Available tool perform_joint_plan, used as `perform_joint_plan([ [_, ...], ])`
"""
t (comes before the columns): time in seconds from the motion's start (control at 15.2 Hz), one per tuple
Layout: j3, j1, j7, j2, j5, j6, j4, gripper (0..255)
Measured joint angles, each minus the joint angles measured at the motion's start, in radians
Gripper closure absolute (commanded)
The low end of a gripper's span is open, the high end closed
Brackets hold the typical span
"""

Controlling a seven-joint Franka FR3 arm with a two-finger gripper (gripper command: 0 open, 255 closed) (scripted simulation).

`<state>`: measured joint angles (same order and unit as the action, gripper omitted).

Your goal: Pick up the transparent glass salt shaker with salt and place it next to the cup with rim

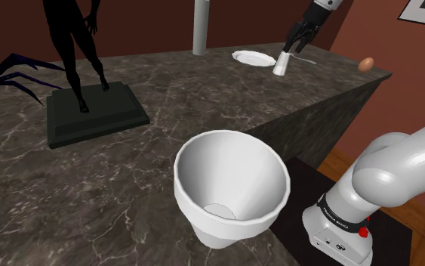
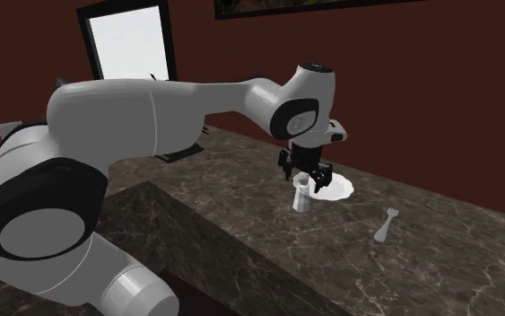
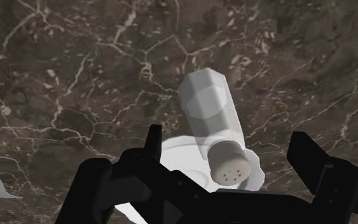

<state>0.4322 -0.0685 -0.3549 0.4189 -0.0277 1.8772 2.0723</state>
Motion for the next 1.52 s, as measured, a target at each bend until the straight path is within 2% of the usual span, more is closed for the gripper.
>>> perform_joint_plan([
  [0.33, 0.004, 0.002, -0.006, -0.012, -0.005, 0.063, 0.051, 0],
  [0.73, 0.004, 0.003, -0.006, -0.014, -0.006, 0.073, 0.059, 0],
  [0.79, 0.004, 0.003, -0.006, -0.014, -0.006, 0.073, 0.059, 255],
  [1.52, 0.004, 0.003, -0.005, -0.014, -0.006, 0.067, 0.052, 255],
])
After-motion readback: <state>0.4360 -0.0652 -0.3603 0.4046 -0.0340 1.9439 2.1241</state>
